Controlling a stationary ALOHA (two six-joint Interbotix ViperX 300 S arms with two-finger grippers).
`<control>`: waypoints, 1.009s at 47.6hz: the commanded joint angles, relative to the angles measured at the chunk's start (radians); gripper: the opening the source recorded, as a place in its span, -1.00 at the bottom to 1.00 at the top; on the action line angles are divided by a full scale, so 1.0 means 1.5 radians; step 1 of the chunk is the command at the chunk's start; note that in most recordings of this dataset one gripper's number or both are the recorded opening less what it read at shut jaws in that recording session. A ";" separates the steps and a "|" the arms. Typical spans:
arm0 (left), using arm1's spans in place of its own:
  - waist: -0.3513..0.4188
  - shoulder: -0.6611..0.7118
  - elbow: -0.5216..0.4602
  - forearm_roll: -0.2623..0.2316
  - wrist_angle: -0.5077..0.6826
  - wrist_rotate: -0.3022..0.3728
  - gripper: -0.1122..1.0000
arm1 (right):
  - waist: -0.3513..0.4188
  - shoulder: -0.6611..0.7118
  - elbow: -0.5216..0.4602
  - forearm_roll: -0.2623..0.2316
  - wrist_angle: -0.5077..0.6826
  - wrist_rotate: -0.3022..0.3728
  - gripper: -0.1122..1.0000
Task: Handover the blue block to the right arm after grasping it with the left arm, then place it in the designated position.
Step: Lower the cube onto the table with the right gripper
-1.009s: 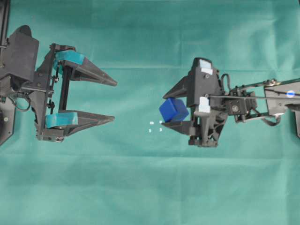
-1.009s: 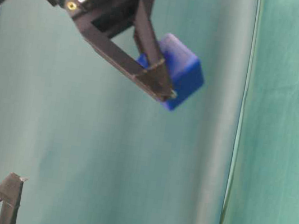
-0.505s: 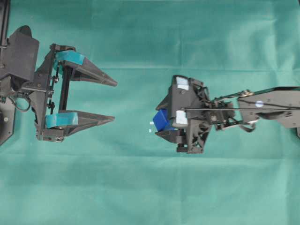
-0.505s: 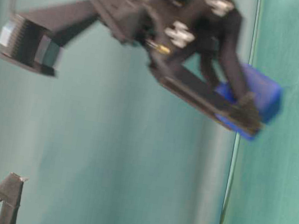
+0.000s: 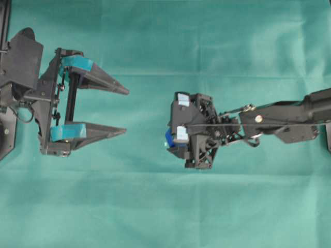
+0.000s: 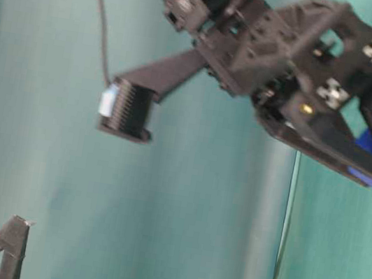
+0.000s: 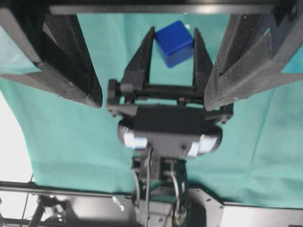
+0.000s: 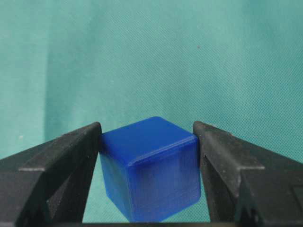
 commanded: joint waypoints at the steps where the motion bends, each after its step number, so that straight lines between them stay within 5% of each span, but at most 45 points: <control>1: 0.000 -0.004 -0.011 0.000 -0.001 0.001 1.00 | -0.002 0.002 -0.025 0.002 -0.005 0.001 0.36; 48: 0.000 -0.003 -0.011 0.001 0.000 0.002 1.00 | -0.002 0.027 -0.037 0.001 0.027 0.001 0.36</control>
